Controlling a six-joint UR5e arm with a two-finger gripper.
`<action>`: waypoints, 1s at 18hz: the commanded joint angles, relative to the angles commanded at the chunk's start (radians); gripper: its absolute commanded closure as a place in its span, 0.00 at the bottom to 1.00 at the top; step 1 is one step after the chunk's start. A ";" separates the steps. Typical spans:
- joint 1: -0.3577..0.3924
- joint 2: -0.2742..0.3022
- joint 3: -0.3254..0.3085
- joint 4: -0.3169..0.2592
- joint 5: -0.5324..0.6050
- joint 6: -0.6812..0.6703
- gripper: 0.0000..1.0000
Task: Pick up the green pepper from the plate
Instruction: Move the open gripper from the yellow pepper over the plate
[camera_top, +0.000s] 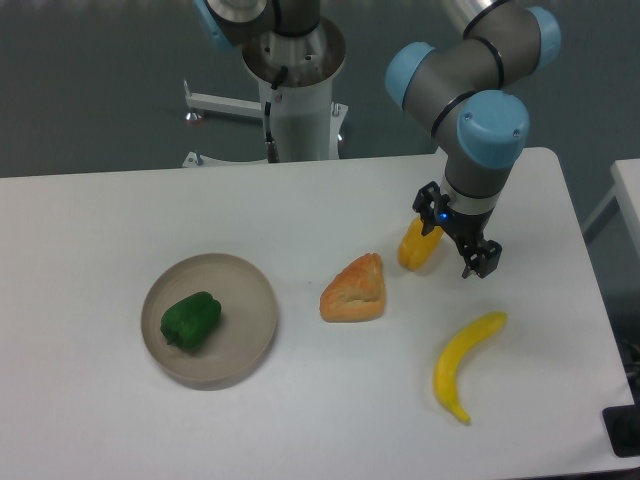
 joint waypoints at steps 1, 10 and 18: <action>0.000 0.000 -0.003 0.000 0.000 0.000 0.00; 0.002 0.023 -0.050 0.000 -0.118 -0.008 0.00; -0.199 0.101 -0.163 0.009 -0.181 -0.345 0.00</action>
